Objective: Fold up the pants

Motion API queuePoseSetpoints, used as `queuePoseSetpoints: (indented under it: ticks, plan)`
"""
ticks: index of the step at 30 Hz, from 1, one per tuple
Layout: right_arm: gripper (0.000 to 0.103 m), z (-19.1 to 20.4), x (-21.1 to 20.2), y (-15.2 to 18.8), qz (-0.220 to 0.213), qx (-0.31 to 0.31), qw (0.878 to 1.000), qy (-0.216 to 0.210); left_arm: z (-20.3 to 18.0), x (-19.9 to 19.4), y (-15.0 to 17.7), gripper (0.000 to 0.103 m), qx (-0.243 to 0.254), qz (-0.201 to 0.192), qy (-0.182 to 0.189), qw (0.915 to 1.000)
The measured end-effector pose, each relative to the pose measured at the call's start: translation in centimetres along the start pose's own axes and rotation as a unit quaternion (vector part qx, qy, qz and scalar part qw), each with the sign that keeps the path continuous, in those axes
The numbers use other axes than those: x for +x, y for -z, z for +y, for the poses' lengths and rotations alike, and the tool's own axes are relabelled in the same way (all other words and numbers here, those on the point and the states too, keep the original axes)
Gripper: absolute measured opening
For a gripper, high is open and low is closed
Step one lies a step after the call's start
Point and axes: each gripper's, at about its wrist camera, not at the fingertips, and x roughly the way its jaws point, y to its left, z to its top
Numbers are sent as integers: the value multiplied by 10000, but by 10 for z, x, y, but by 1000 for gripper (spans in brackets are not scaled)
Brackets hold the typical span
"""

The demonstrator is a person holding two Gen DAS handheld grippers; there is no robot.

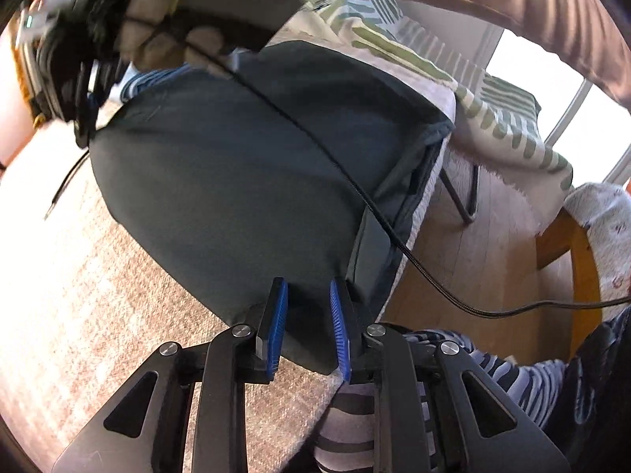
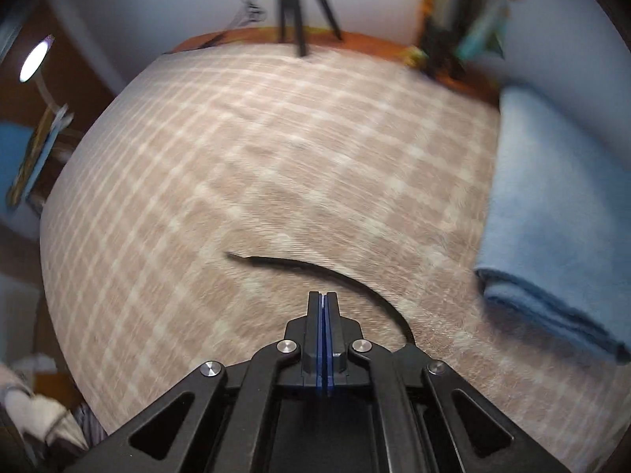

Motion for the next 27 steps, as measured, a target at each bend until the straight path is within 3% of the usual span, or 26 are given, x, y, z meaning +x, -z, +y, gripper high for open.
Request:
queuePoseSetpoints:
  ticks: [3, 6, 7, 9, 12, 14, 16, 18, 23, 27]
  plan:
    - [0, -6, 10, 1, -33, -52, 9986, 521, -4, 0, 0, 19, 96, 41, 29, 9999]
    - [10, -27, -9, 1, -226, 507, 9984, 63, 0, -5, -1, 18, -74, 6, 97, 9999]
    - [24, -29, -20, 2, -375, 506, 9980, 46, 3, -9, -1, 18, -161, -31, 135, 9998]
    - [38, -29, -50, 12, -703, 441, 9965, 44, 12, -18, 1, 19, -365, -94, 186, 9991]
    - [41, -32, -91, 36, -1008, 475, 9937, -90, 26, -35, 4, 22, -609, -271, 11, 9978]
    - [51, -33, -116, 56, -1199, 563, 9911, -154, 40, -47, 6, 24, -873, -413, -86, 9953]
    - [75, -36, -140, 85, -1392, 680, 9877, -201, 55, -55, 7, 39, -1179, -526, -120, 9916]
    - [86, -40, -157, 116, -1464, 821, 9857, -183, 75, -62, 8, 56, -1603, -690, -147, 9845]
    - [94, -70, -153, 176, -1216, 1326, 9836, 93, 111, -51, 0, 57, -2373, -736, 96, 9686]
    - [94, -100, -130, 216, -968, 1949, 9757, -250, 132, -30, -4, 58, -2868, -585, 481, 9550]
